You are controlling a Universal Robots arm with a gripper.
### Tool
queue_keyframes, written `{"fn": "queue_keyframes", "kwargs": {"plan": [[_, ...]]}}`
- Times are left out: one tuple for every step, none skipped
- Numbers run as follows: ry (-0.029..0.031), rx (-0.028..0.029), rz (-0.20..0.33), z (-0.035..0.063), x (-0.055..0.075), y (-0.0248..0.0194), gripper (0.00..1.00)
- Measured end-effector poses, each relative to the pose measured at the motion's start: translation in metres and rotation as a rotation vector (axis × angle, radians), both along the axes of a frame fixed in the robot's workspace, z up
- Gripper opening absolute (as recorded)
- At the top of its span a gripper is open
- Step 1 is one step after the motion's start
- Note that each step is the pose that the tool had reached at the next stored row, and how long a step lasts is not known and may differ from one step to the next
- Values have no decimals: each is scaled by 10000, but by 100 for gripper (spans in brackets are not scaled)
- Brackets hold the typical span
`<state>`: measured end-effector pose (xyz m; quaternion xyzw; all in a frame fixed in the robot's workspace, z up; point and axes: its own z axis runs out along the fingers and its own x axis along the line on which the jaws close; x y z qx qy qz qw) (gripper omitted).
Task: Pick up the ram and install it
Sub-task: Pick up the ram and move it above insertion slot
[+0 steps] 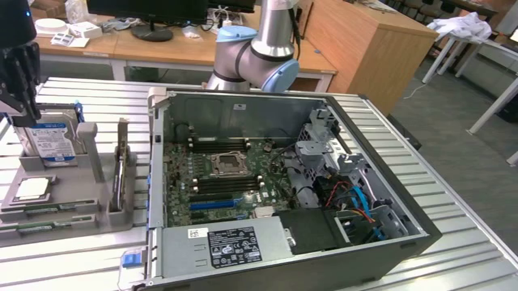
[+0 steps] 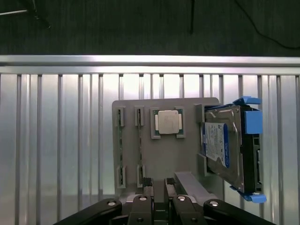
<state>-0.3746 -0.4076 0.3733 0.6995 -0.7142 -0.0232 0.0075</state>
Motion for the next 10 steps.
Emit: {"fn": "queue_keyframes", "kwargs": {"plan": [[0,1,0,-18,0,0,24],[0,1,1,-36,0,0,24],[0,1,2,-54,0,0,24],[0,0,3,-72,0,0,24],[0,0,4,-91,0,0,24],[0,1,6,-110,0,0,24],[0,1,8,-127,0,0,24],[0,1,11,-145,0,0,24],[0,0,13,-163,0,0,24],[-1,1,16,-182,0,0,24]]}}
